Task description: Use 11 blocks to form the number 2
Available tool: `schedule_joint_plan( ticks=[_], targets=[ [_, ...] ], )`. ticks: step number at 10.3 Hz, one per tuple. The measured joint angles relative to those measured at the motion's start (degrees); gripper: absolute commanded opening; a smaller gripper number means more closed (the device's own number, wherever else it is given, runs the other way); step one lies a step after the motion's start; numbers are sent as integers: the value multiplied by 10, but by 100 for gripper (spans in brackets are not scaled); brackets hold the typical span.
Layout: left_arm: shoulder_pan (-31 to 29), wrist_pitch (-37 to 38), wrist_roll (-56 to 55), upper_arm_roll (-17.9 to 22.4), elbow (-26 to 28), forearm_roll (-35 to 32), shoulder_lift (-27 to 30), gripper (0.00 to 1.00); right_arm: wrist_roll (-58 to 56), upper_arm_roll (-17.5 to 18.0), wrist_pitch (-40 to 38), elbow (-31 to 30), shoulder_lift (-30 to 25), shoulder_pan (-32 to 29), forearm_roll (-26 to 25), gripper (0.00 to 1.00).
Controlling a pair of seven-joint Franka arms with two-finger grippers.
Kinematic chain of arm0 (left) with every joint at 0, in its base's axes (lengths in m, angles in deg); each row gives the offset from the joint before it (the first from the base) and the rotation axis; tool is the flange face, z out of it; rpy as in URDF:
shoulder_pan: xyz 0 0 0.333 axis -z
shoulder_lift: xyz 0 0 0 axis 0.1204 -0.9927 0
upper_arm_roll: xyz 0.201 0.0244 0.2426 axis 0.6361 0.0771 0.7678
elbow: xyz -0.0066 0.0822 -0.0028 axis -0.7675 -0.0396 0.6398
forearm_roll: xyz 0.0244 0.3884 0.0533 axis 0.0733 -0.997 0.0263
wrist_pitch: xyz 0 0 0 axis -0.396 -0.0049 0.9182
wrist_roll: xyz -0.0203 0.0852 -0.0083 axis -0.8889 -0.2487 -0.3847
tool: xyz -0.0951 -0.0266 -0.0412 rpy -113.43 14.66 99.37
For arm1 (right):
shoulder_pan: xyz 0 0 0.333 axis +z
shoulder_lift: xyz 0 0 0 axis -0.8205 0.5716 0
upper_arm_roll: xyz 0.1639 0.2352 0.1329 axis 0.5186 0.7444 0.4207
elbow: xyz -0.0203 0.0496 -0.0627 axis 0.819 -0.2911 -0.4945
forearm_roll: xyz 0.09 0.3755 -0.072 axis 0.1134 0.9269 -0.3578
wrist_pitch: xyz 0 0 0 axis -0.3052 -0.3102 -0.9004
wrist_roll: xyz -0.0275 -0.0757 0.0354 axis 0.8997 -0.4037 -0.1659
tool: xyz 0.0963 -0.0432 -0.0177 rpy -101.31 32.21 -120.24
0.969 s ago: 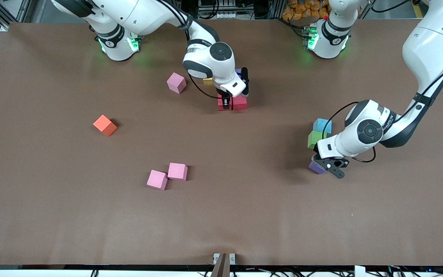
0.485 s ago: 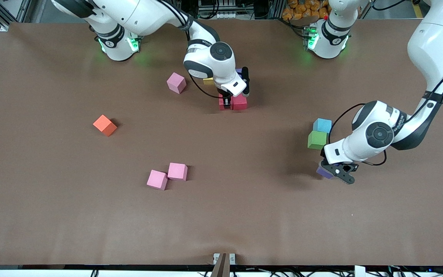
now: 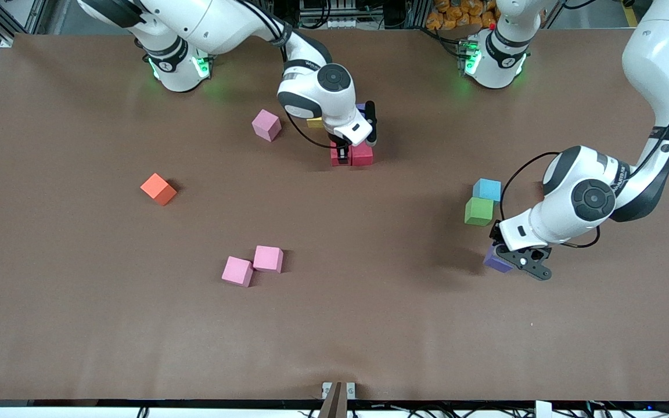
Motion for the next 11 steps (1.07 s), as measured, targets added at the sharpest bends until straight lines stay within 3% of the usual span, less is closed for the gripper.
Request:
schedule_joint_plan(
  ticks=[3, 5, 8, 11],
  targets=[
    [0, 12, -63, 0, -5, 0, 9, 28, 0, 0, 2, 0, 0, 0, -3, 35],
    [0, 52, -100, -5, -21, 3, 15, 28, 0, 0, 3, 0, 0, 0, -4, 50],
    [1, 135, -223, -47, -38, 5, 19, 28, 0, -1, 5, 0, 1, 0, -6, 69],
    [2, 174, -395, -93, -40, 37, 20, 28, 0, -2, 6, 0, 1, 0, -6, 75]
  ],
)
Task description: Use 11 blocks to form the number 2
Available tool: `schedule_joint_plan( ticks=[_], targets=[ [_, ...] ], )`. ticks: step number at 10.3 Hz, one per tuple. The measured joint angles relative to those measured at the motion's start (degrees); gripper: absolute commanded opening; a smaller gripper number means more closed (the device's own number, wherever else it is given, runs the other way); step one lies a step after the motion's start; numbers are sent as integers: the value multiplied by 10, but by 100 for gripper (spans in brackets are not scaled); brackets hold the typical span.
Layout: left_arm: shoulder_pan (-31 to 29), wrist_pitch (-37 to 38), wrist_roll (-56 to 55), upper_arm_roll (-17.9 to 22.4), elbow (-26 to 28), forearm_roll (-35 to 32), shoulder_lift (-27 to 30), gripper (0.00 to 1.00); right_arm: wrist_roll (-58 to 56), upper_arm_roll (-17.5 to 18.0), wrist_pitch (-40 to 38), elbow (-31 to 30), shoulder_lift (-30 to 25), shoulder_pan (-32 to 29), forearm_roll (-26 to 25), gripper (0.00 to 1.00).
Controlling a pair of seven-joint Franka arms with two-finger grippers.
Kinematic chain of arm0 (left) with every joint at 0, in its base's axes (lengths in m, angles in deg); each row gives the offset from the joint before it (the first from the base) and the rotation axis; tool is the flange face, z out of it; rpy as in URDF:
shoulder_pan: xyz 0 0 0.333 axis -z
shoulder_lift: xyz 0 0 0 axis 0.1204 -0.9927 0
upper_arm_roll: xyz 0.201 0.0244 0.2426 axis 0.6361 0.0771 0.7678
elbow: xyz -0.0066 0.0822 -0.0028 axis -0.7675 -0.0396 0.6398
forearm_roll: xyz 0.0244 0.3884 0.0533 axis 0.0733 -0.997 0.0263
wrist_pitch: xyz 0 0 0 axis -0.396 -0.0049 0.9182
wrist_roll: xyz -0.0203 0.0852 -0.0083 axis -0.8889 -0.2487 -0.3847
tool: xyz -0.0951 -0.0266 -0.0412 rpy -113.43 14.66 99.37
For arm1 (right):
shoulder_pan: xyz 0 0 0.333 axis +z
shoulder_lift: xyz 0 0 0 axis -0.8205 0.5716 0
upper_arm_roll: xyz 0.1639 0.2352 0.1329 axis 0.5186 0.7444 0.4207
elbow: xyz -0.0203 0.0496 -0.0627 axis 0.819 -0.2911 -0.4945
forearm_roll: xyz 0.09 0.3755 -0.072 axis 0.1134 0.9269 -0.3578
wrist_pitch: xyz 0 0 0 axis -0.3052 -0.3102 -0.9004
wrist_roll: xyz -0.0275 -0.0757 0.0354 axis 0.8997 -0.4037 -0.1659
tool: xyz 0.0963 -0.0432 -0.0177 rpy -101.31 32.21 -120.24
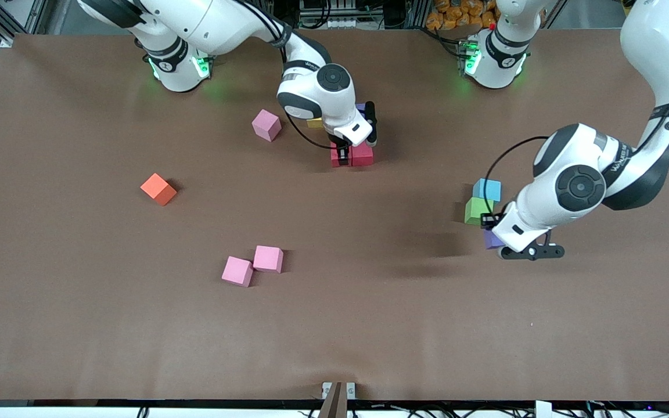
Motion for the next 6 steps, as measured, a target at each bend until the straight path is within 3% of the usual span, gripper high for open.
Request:
schedule_joint_plan(
  ticks=[6],
  targets=[
    [3, 24, -252, -48, 0, 48, 0, 28, 1, -2, 0, 1, 0, 0, 0, 80]
  ],
)
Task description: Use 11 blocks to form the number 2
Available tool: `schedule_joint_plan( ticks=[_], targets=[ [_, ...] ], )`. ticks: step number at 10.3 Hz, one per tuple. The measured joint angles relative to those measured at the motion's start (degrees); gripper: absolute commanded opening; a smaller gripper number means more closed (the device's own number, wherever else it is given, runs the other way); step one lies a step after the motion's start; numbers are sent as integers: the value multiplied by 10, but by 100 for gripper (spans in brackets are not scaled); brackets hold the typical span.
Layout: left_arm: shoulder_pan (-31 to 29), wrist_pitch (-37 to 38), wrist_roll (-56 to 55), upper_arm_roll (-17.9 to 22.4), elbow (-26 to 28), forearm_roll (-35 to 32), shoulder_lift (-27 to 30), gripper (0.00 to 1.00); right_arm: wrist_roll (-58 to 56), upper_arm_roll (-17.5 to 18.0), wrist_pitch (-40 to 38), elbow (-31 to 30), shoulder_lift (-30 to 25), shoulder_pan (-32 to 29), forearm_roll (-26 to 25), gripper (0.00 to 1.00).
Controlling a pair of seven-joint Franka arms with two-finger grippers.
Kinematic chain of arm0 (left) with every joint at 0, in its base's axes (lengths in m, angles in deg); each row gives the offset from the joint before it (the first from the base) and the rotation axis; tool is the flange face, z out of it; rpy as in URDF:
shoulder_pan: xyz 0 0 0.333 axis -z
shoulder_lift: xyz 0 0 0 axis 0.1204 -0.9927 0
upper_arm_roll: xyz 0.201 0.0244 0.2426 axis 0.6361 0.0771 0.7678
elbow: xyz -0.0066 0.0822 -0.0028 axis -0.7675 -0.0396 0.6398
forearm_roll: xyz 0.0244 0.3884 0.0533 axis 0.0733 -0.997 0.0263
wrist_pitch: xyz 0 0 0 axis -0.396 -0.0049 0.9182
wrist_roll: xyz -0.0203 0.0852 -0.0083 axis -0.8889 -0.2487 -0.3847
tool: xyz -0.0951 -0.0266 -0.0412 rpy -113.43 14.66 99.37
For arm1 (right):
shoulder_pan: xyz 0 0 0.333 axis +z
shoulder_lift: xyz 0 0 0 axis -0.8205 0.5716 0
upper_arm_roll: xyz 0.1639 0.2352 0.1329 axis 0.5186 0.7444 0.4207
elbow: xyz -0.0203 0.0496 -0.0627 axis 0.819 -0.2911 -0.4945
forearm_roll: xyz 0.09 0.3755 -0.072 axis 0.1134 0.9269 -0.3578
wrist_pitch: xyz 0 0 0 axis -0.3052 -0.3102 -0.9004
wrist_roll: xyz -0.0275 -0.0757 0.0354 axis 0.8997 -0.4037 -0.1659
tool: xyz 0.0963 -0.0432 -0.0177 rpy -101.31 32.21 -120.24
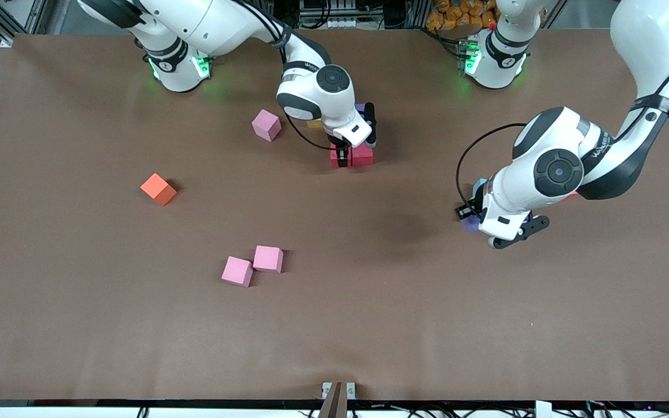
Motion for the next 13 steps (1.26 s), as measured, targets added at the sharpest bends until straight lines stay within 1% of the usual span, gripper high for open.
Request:
schedule_joint_plan(
  ticks=[4, 6, 7, 9, 10, 11, 12, 13],
  targets=[
    [1, 0, -123, -18, 0, 46, 0, 29, 0, 1, -6, -3, -22, -4, 0, 82],
    [3, 0, -187, -28, 1, 54, 0, 29, 0, 21, -9, -17, -52, -27, 0, 83],
    [8, 0, -224, -34, 2, 55, 0, 28, 0, 40, -11, -32, -72, -47, 0, 83],
    [32, 0, -312, -37, 3, 56, 0, 28, 2, 89, -27, -64, -111, -104, 0, 87],
    [48, 0, -357, -39, 3, 56, -1, 28, 2, 118, -53, -75, -130, -144, 0, 87],
    [63, -6, -405, -41, 3, 56, -1, 28, 3, 150, -90, -79, -149, -191, 0, 89],
    [79, -16, -451, -42, 3, 56, -1, 28, 3, 174, -119, -81, -165, -238, 0, 91],
    [96, -28, -492, -42, 4, 56, -2, 27, 3, 183, -133, -83, -177, -281, 0, 96]
  ],
)
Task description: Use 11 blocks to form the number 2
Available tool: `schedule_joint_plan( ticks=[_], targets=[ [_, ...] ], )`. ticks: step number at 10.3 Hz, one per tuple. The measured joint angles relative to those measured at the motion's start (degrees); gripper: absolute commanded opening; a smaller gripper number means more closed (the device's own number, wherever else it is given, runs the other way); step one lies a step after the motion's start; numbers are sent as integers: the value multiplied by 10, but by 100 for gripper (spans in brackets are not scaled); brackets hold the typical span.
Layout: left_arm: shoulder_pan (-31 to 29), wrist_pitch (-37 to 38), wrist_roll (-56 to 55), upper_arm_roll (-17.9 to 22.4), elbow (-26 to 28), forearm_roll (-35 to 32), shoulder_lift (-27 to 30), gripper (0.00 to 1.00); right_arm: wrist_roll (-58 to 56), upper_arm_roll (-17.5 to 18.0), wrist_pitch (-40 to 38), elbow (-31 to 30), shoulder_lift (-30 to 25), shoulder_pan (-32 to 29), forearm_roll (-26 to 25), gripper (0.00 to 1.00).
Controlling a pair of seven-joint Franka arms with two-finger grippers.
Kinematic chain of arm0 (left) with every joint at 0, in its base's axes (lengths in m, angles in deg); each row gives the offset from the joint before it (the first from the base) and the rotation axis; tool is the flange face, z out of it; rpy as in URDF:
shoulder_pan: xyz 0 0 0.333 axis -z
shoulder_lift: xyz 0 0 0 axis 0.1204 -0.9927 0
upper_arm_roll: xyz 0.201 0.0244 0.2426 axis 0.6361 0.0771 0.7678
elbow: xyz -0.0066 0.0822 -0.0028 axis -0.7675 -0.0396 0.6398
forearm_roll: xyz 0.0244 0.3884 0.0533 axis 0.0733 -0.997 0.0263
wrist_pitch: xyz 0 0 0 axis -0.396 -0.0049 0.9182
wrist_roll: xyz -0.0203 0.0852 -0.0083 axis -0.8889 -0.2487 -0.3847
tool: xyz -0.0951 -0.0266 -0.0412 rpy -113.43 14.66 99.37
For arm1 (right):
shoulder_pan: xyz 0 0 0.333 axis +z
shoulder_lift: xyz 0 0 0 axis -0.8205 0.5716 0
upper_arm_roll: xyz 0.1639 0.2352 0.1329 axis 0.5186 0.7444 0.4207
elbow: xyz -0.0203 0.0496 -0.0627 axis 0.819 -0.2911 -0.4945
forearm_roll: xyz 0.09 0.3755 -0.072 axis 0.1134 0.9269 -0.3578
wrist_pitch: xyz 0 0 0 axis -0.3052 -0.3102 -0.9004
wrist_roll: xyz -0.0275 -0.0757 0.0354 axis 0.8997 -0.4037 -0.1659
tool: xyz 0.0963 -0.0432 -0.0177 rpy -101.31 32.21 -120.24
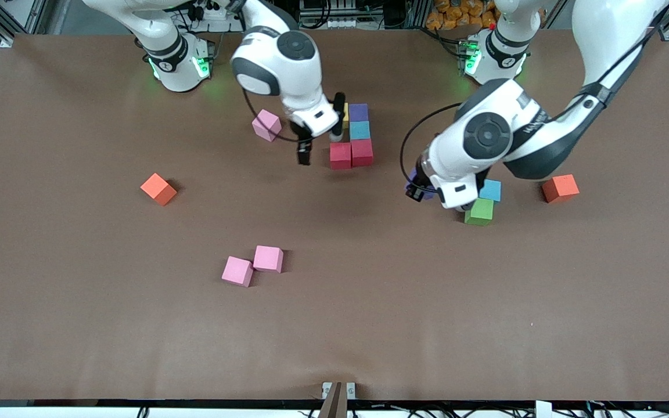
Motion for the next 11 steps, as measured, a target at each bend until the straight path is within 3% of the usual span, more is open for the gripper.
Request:
schedule_joint_plan(
  ticks=[3, 6, 9, 11],
  targets=[
    [56, -39, -105, 3, 3, 0, -11, 27, -19, 1, 5, 3, -4, -152, 0, 100],
    [125, -80, -205, 31, 6, -3, -19, 27, -94, -5, 11, 53, 18, -266, 0, 100],
    [233, -109, -327, 107, 4, -6, -21, 27, -127, -36, 17, 115, 69, -290, 0, 100],
    [246, -127, -389, 113, 1, -6, -21, 28, -127, -49, 26, 162, 118, -273, 0, 100]
  ],
)
